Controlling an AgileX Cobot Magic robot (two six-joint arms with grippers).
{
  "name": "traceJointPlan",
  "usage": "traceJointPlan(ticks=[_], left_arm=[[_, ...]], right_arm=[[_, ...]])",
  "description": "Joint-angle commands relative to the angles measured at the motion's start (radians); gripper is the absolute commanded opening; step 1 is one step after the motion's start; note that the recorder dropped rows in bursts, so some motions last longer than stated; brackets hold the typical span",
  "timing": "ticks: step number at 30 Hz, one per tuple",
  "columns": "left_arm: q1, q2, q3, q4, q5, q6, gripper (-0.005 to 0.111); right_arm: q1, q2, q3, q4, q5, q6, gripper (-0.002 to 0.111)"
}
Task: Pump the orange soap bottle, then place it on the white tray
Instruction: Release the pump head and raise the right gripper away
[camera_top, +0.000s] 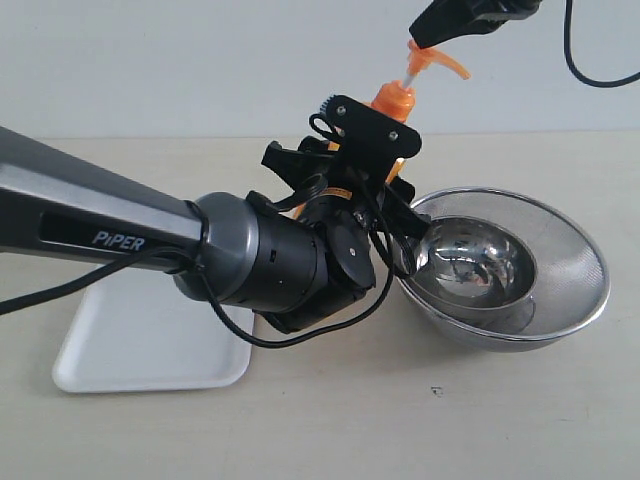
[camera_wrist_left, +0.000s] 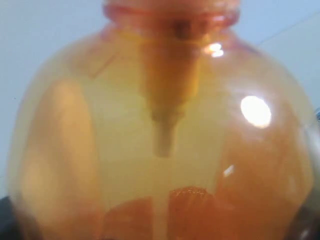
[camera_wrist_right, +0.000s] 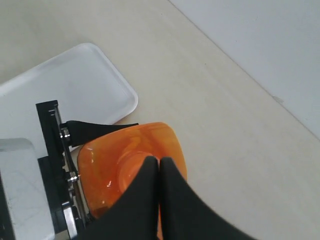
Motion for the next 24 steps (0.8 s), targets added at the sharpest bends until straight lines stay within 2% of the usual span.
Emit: traceJointPlan(ticks=[1,24], left_arm=[[-0.009,-0.017,-0.013,0.048,-0.014,-0.005,0.005],[-0.009,-0.017,-0.013,0.048,-0.014,-0.005,0.005]], right_arm=[[0.013,0.036,0.026,-0.057,0.108,0.004,0.000],[0.013,0.036,0.084,-0.060,0.080,-0.002,0.000]])
